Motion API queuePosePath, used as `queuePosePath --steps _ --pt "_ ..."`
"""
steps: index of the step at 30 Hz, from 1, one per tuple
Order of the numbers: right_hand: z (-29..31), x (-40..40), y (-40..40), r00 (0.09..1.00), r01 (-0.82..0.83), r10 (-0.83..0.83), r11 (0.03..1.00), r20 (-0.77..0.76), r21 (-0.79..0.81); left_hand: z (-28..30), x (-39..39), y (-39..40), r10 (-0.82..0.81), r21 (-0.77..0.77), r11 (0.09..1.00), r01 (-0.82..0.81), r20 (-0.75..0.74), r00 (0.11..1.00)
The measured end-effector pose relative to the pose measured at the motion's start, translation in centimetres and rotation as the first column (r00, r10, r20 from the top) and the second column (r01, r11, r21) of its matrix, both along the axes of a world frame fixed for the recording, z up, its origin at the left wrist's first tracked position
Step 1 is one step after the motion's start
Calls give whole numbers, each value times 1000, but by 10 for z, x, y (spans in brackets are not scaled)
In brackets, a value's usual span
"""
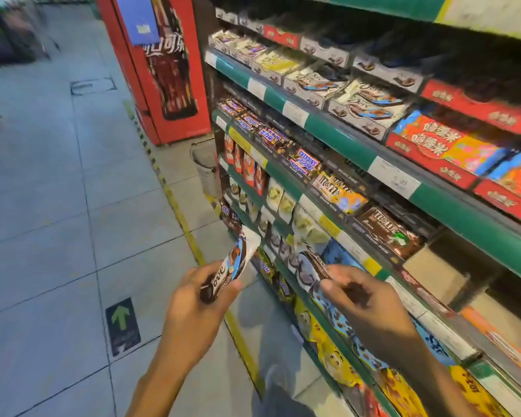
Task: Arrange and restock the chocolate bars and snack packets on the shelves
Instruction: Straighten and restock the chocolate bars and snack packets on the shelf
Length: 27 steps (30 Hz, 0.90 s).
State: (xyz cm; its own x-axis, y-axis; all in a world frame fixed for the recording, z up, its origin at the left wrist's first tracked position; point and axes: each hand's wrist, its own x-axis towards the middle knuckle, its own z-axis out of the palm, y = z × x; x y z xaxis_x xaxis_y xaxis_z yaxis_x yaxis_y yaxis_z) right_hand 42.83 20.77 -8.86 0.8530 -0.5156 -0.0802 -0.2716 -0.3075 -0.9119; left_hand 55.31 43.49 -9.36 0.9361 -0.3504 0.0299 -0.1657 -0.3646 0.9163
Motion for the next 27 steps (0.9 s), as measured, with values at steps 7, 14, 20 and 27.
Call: queuePosePath --steps 7,14,20,27 --pt "-17 133 -26 1000 -28 28 995 -4 -96 -17 113 -23 95 109 989 -97 22 995" --pt "-13 241 -55 999 31 -29 989 16 -143 -3 237 -69 23 104 994 -27 47 999" --pt "-4 292 -77 967 252 -247 964 61 -88 0 331 -124 -246 90 968 236 118 962" --pt "48 300 -81 850 519 -515 786 108 -337 42 400 -211 -637 124 764 633 295 712"
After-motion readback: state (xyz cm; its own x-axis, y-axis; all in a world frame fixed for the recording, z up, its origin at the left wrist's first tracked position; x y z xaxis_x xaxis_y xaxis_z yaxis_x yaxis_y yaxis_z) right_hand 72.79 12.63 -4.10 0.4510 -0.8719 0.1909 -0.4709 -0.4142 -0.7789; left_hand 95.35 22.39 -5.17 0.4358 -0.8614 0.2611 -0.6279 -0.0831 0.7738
